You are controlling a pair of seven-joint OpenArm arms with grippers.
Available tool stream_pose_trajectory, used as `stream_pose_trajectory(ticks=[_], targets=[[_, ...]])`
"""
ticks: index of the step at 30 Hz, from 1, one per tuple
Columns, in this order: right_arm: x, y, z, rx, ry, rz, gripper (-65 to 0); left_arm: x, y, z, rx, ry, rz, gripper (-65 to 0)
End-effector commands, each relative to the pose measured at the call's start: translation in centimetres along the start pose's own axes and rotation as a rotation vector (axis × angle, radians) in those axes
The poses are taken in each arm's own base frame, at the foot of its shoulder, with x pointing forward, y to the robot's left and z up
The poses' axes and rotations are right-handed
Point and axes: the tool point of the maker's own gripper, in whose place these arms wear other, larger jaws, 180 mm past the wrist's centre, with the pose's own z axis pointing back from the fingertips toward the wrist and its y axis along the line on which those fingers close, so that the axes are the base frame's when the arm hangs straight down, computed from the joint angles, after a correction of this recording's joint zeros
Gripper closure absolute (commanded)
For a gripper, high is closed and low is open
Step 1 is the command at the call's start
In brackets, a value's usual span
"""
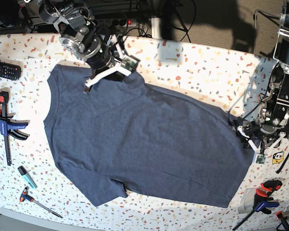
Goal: Fold the T-shirt properly
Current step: 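Pull the collar fabric with the right gripper toward the shirt's middle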
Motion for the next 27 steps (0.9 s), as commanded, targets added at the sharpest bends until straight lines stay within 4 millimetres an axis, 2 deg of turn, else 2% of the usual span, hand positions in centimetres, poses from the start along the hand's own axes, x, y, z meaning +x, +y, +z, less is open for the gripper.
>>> stream_pose_trajectory(ticks=[1, 6, 11, 14, 19, 27], targets=[[1.3, -1.9, 0.4, -0.067, -0.040, 0.017, 0.0, 2.4, 1.3, 0.3, 0.028, -0.064, -0.002, -30.5], [3.4, -3.7, 1.5, -0.133, -0.091, 0.014, 0.0, 2.3, 1.3, 0.3, 0.027, -0.062, -0.002, -30.5], [3.8, -4.4, 1.4, -0.148, -0.099, 0.017, 0.0, 2.3, 1.3, 0.3, 0.027, -0.059, -0.001, -30.5], [3.9, -5.8, 1.0, -0.179, -0.103, 0.017, 0.0, 2.3, 1.3, 0.3, 0.027, -0.059, -0.001, -30.5], [4.4, -8.9, -0.9, -0.220, -0.143, -0.083, 0.0, 2.1, 1.3, 0.2, 0.027, -0.048, -0.002, -30.5], [3.0, -13.0, -4.6, -0.250, -0.109, -0.116, 0.0, 2.1, 1.3, 0.2, 0.027, -0.048, -0.003, -30.5]])
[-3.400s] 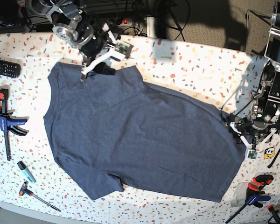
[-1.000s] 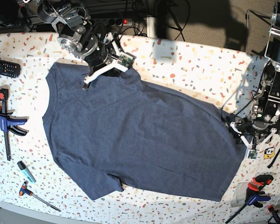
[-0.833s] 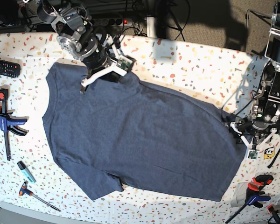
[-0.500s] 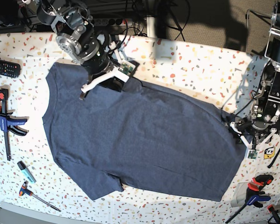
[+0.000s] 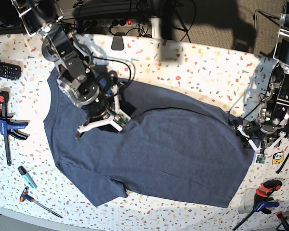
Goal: Fold the T-shirt properly
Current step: 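Pull the collar fabric with the right gripper toward the shirt's middle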
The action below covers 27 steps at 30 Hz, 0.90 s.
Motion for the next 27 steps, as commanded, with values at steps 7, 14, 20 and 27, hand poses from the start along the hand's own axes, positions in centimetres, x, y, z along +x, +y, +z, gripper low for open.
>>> stream_pose_trajectory(ticks=[7, 14, 20, 27], targets=[[1.4, -3.1, -3.3, -0.042, -0.034, -0.038, 0.0, 2.3, 1.3, 0.3, 0.029, -0.057, -0.004, -30.5], [2.5, -4.3, -4.9, -0.038, -0.011, -0.039, 0.0, 2.2, 1.6, 0.3, 0.044, -0.054, -0.028, -30.5], [-0.9, -6.0, -4.5, -0.100, 0.171, -0.067, -6.2, 2.3, 2.2, 0.3, 0.068, -0.056, -0.058, -30.5], [1.8, -6.8, -3.1, -0.053, 0.084, -0.223, -10.9, 2.2, 2.2, 0.3, 0.066, -0.056, -0.056, -30.5]])
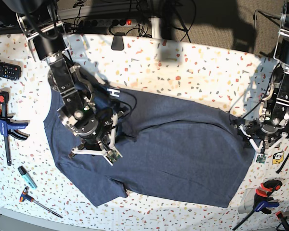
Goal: Fold the T-shirt properly
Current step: 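Pull the collar fabric with the right gripper toward the shirt's middle, then move the right gripper back to the shoulder corner and grasp it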
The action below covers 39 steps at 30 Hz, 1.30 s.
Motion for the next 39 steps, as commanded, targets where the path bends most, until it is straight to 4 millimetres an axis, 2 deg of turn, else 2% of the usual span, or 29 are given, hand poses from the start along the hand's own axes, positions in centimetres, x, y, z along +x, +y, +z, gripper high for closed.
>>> stream_pose_trajectory(ticks=[1, 4, 7, 13, 19, 22, 27, 34, 36, 39], targets=[[2.6, -1.6, 0.8, -0.020, -0.060, 0.003, -10.9, 2.3, 1.6, 0.3, 0.031, -0.064, 0.001, -30.5], [4.2, -1.9, 2.7, -0.002, -0.065, -0.012, -10.9, 2.3, 1.5, 0.3, 0.031, -0.064, 0.001, -30.5], [4.0, -1.6, 4.7, 0.010, -0.072, -0.036, -10.9, 2.1, 1.5, 0.3, 0.030, -0.058, 0.000, -30.5], [-1.6, 1.0, 8.5, 0.043, 0.013, -0.002, -10.9, 0.8, 0.2, 0.5, -0.039, -0.079, -0.061, -30.5], [-5.5, 2.9, 12.8, 0.068, 0.089, 0.009, -10.9, -0.7, 1.1, 0.7, 0.034, -0.091, -0.265, -30.5], [-6.7, 3.3, 14.6, 0.064, 0.112, -0.009, -10.9, -1.0, 0.8, 0.9, 0.027, -0.120, -0.419, -30.5], [-8.0, 3.2, 17.3, 0.041, 0.140, -0.026, -10.9, -2.8, -2.0, 1.2, -0.103, -0.134, -0.805, -30.5], [-8.5, 2.8, 19.5, 0.013, 0.156, -0.036, -10.9, -2.5, -2.8, 1.2, -0.162, -0.155, -0.960, -30.5], [-8.6, 2.8, 19.7, 0.012, 0.161, -0.038, -10.9, -2.8, -2.1, 1.2, -0.180, -0.125, -1.014, -30.5], [-8.7, 2.9, 19.8, 0.014, 0.164, -0.039, -10.9, -2.2, 1.2, 1.3, -0.122, -0.098, -1.072, -30.5]])
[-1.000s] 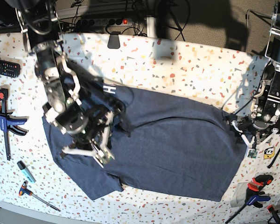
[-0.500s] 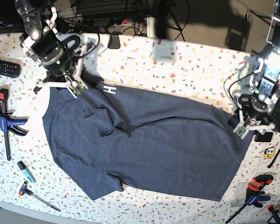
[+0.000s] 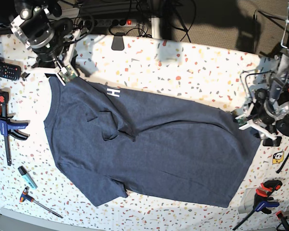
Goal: Fold the T-shirt properly
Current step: 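Move the right gripper back to the shoulder corner and grasp it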
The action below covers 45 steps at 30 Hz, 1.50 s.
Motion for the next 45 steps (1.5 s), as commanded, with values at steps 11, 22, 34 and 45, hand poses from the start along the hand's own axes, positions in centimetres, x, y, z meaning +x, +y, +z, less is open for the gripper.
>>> stream_pose_trajectory(ticks=[11, 22, 34, 45], targets=[[1.1, -0.3, 0.3, -0.015, -0.043, -0.012, -10.9, -0.8, 3.8, 1.7, 0.019, -0.086, -0.011, -30.4], [0.6, 0.0, 0.3, -0.013, -0.019, -0.024, -10.9, 1.7, -2.1, -0.1, -0.111, -0.099, -0.221, -27.9], [0.6, 0.0, 0.3, -0.012, -0.019, -0.024, -10.9, -2.4, -0.5, -2.6, -0.114, 0.018, -0.273, -25.5], [0.6, 0.0, 0.4, -0.012, -0.020, -0.024, -10.9, -2.2, -1.1, -2.6, -0.129, 0.000, -0.259, 0.0]])
